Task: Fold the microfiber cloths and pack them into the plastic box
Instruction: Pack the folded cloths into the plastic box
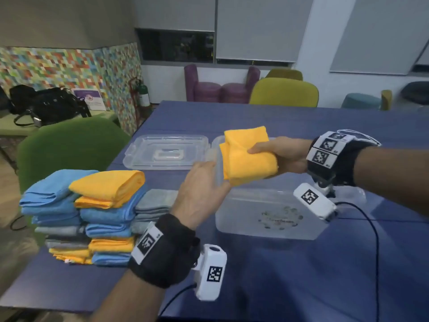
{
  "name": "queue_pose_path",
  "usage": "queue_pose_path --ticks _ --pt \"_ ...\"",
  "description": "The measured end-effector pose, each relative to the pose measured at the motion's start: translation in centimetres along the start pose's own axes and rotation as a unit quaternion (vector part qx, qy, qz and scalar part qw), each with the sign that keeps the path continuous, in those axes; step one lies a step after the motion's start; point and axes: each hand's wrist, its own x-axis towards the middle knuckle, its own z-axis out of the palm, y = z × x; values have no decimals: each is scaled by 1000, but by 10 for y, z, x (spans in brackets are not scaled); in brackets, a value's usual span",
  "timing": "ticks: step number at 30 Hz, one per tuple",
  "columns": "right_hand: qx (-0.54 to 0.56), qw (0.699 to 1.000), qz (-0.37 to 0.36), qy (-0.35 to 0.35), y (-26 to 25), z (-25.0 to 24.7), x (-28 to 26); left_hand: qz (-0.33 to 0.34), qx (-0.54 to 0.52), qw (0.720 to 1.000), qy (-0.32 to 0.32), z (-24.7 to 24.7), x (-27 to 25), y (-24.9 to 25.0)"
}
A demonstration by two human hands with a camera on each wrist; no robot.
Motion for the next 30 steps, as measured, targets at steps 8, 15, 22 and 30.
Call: queue_pose_path --ticks 8,15,22,30 --pt "-10 989 123 -82 7 7 35 0 -18 1000 1 3 -2 -5" --pt "-25 979 181 -91 20 -5 69 -34 -27 999 -13 2 -8 3" --pt "-7 970 196 -143 47 -4 87 -50 -11 998 -46 2 -7 5" --pt "37 964 214 -152 76 1 102 -54 15 997 -49 6 -8 8"
